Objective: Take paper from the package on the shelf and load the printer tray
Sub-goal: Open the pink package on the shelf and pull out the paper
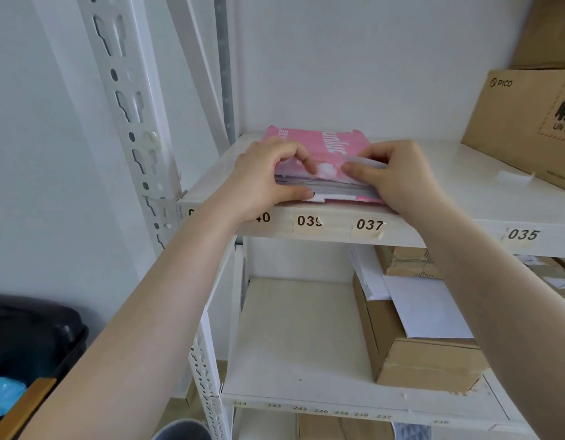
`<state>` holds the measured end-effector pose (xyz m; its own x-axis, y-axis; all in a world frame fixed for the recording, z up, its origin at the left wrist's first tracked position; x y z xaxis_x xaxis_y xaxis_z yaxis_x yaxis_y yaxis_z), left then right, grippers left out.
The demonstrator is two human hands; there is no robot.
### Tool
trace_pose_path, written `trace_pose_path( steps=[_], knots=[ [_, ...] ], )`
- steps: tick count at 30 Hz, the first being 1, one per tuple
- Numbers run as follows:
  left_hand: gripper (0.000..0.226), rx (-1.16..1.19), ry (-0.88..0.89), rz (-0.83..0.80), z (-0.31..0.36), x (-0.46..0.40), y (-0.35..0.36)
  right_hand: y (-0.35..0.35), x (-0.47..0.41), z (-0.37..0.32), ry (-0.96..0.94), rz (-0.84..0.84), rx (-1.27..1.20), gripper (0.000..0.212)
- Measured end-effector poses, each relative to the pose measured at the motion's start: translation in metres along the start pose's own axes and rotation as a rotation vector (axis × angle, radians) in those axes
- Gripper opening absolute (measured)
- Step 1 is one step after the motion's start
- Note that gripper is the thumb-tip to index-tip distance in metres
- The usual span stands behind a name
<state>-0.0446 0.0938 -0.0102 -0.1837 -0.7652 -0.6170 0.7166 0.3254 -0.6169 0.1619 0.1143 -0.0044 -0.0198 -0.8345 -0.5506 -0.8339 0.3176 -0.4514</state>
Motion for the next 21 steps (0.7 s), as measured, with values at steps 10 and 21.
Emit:
trace_pose_path(
  steps=[10,21],
  knots=[
    [0.016,-0.165,0.059,0.061,0.008,-0.018,0.008,0.007,-0.003,0.002,0.087,0.069,-0.247,0.020],
    [0.008,-0.081,0.033,0.248,0.003,-0.008,0.020,0.007,0.002,-0.001,0.076,0.062,-0.227,0.019]
  ],
)
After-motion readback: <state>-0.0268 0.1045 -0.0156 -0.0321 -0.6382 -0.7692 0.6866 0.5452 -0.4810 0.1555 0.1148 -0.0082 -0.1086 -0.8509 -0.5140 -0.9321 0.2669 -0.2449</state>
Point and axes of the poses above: each hand's wrist, its own x-axis away from the middle knuckle, its own y-axis out of the palm, z = x × y, the point moved 1 cm from there along -x, towards the middle knuckle, and after that the axes turned 6 degrees about z, right-handed, at the moved point
